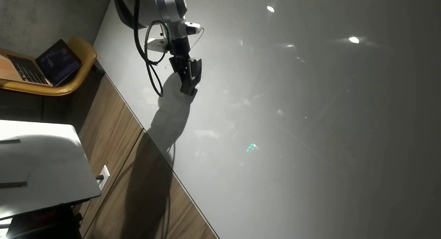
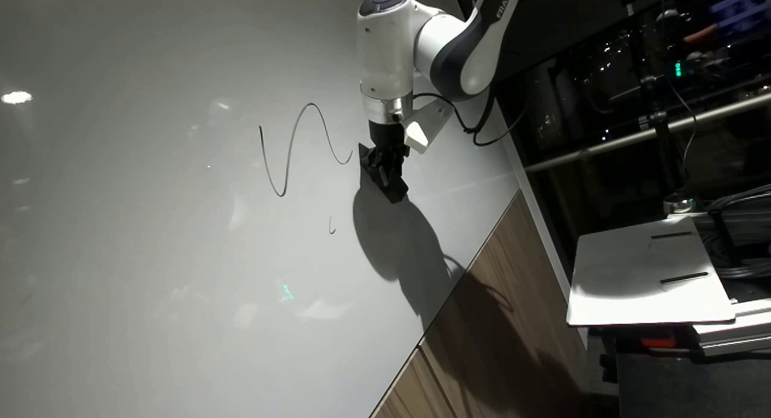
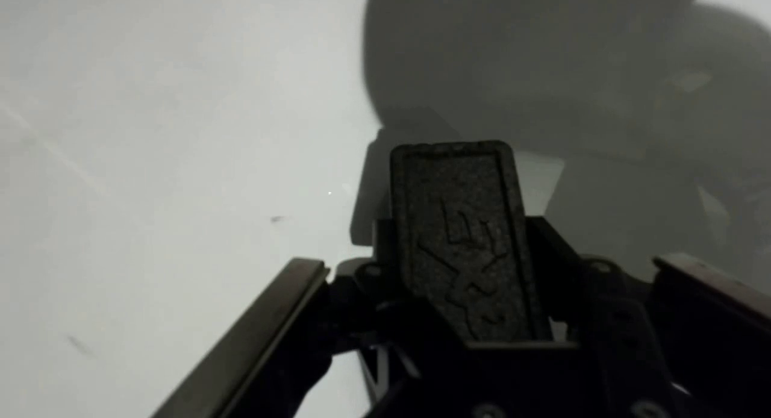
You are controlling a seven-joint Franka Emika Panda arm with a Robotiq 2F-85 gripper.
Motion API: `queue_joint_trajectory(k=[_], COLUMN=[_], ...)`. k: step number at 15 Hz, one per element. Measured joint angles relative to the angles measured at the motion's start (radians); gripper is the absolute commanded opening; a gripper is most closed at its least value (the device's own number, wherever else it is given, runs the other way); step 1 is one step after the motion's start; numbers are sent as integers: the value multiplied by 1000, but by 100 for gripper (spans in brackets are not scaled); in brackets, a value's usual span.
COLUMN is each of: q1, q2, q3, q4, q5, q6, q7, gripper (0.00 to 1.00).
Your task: Use the duster to erase the writings on the board
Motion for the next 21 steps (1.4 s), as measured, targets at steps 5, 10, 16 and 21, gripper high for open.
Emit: queue_joint_trajectory(k=[5, 10, 16, 21], q1=[-18, 35, 106, 106], q2=[-8, -43, -73, -66], q3=[-22, 1, 65, 64], q4=[8, 61, 135, 143], q5=[2, 59, 83, 96], q6=[-56, -168, -194, -193], q7=[-45, -74, -73, -74], gripper=[30, 30, 30, 30])
